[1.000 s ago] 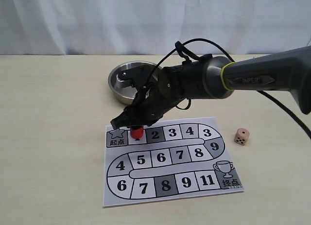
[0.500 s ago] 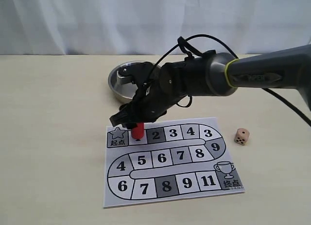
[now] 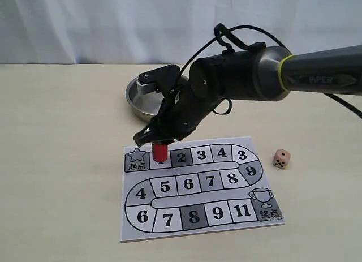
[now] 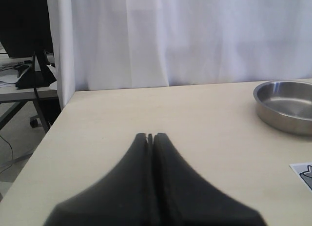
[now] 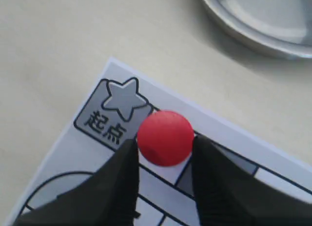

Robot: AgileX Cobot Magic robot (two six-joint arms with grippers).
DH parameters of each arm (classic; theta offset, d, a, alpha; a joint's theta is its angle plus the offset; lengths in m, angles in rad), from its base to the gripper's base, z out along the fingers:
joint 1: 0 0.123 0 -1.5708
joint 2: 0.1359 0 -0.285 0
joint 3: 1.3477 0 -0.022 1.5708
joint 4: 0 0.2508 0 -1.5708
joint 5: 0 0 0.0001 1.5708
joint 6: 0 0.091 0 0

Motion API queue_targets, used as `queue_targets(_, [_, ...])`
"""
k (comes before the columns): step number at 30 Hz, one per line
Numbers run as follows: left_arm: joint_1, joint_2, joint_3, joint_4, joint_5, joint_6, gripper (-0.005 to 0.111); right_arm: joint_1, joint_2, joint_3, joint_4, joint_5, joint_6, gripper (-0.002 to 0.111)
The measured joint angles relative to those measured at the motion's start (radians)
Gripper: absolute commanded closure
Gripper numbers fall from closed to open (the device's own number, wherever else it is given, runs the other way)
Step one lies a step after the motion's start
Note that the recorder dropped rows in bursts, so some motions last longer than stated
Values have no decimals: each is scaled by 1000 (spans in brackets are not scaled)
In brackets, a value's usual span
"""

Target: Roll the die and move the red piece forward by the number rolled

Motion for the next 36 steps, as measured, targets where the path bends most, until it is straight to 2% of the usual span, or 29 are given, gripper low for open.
queue_targets(3, [0,0,0,0,0,0,107,0,-16,0,-59,77,31,103])
queue_targets(4, [0,0,0,0,0,0,107,0,-22,0,-86,101,46,104])
queue_targets(9, [0,0,0,0,0,0,107,-7,-43,0,-198,212,126,104])
queue_targets(12, [0,0,0,0,0,0,107,-43,-49,0,-215,266,143,104])
queue_targets(16, [0,0,0,0,0,0,107,-173,-49,13,-223,361,154,104])
queue_targets(25, [0,0,0,0,0,0,107,-488,-50,92,-225,412,158,104])
queue_targets(31, [0,0,0,0,0,0,107,-594,-50,92,-187,430,148,104])
queue_targets(36, [0,0,0,0,0,0,107,-601,-50,92,-150,430,97,104])
